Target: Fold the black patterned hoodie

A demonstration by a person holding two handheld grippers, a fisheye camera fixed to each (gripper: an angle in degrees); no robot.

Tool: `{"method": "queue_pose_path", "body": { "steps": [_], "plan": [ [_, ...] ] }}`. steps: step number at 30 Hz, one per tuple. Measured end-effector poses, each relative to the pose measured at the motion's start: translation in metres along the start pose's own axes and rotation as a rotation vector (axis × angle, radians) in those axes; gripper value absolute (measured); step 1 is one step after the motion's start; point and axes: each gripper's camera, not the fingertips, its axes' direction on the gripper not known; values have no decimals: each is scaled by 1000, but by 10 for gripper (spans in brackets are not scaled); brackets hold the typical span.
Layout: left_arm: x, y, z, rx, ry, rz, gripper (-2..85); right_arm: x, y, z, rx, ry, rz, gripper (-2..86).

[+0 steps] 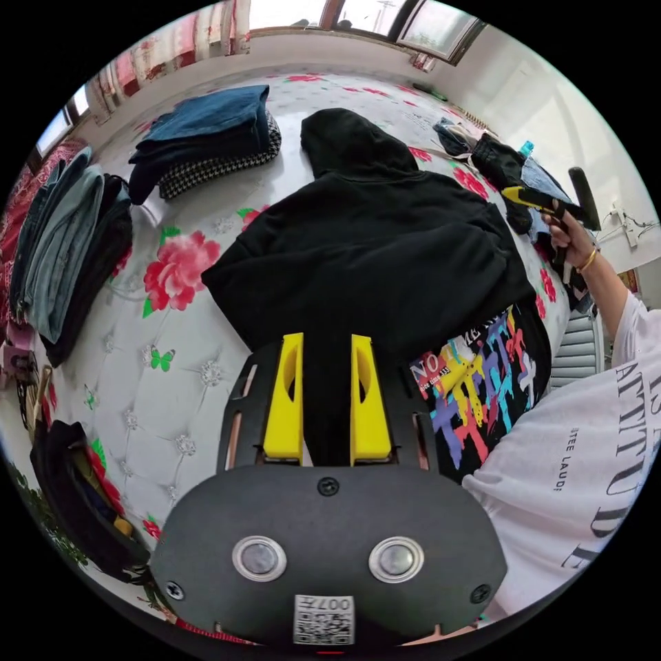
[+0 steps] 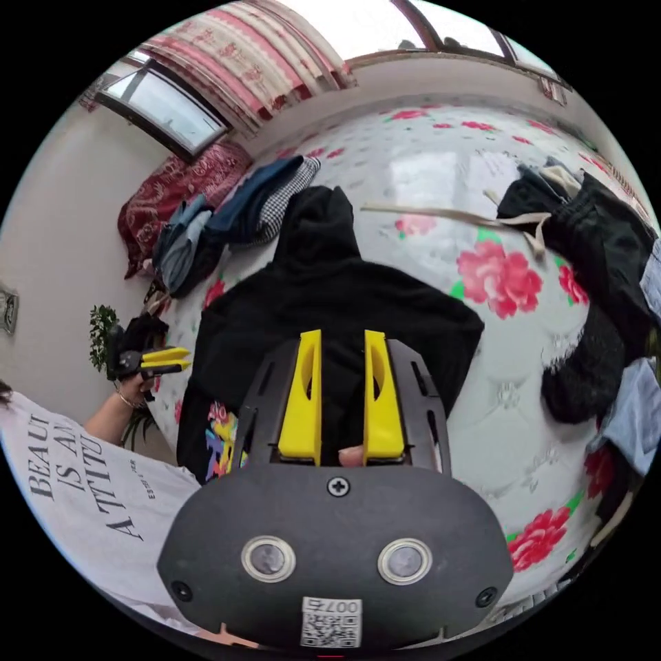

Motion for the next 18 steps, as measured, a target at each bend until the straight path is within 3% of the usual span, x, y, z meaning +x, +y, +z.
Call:
{"method": "queue_pose_path", "body": {
  "steps": [6, 10, 15, 18],
  "plan": [
    [-39, -95, 67, -75, -28, -45, 108, 11, -199, 63, -5, -55, -50, 129],
    [-71, -106, 106, -112, -57, -100, 102, 2, -298, 126, -38, -47, -50, 123],
    [-120, -92, 159, -151, -45, -169, 93, 6, -333, 195, -131, -94, 21, 58],
    [-145, -78, 178, -133, -26, -194, 90, -13, -318, 192, -93, -98, -28, 21]
  ]
}}
